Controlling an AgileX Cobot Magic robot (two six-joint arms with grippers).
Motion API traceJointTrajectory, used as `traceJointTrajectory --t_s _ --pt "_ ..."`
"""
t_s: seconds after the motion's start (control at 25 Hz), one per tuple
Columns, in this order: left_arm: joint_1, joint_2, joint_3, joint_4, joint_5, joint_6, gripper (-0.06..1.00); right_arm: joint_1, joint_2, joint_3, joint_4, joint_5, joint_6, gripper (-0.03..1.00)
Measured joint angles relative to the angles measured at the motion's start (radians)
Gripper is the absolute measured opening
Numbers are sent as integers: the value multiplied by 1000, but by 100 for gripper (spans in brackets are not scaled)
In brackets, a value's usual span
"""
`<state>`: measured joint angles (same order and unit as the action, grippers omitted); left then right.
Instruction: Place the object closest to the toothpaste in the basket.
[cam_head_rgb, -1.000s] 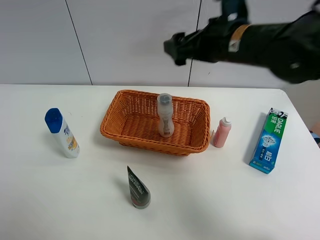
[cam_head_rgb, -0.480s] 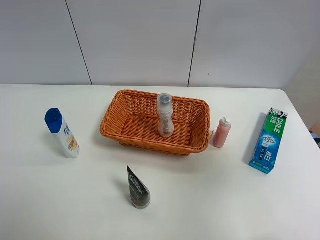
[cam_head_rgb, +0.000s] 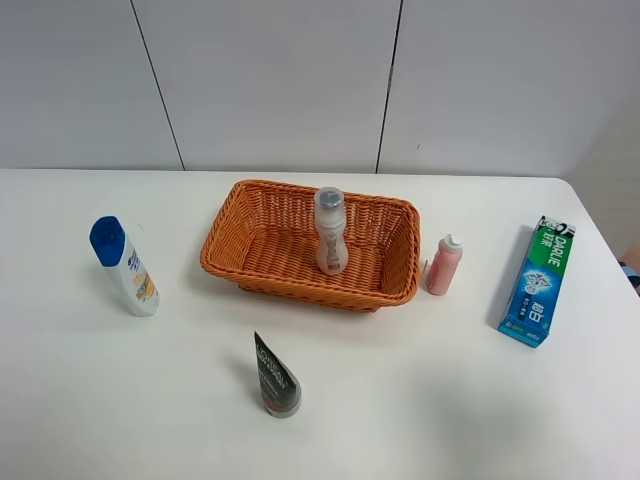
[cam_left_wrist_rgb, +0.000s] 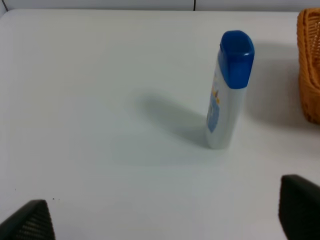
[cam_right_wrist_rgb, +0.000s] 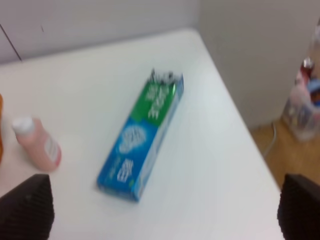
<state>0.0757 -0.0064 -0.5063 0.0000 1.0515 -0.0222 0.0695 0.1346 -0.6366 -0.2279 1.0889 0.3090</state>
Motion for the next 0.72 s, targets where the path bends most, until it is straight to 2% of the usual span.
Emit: traceJointTrajectory --t_s 0.08,0.2,0.36,0.72 --pt "0 0 0 0 0 0 89 -51 -13 41 46 1 -26 88" --pt "0 0 0 0 0 0 89 -107 -48 86 99 -5 -123 88" --pt "0 0 0 0 0 0 89 -115 -127 130 184 -6 -196 88" --pt "0 0 0 0 0 0 89 -115 -137 131 208 -9 -234 79"
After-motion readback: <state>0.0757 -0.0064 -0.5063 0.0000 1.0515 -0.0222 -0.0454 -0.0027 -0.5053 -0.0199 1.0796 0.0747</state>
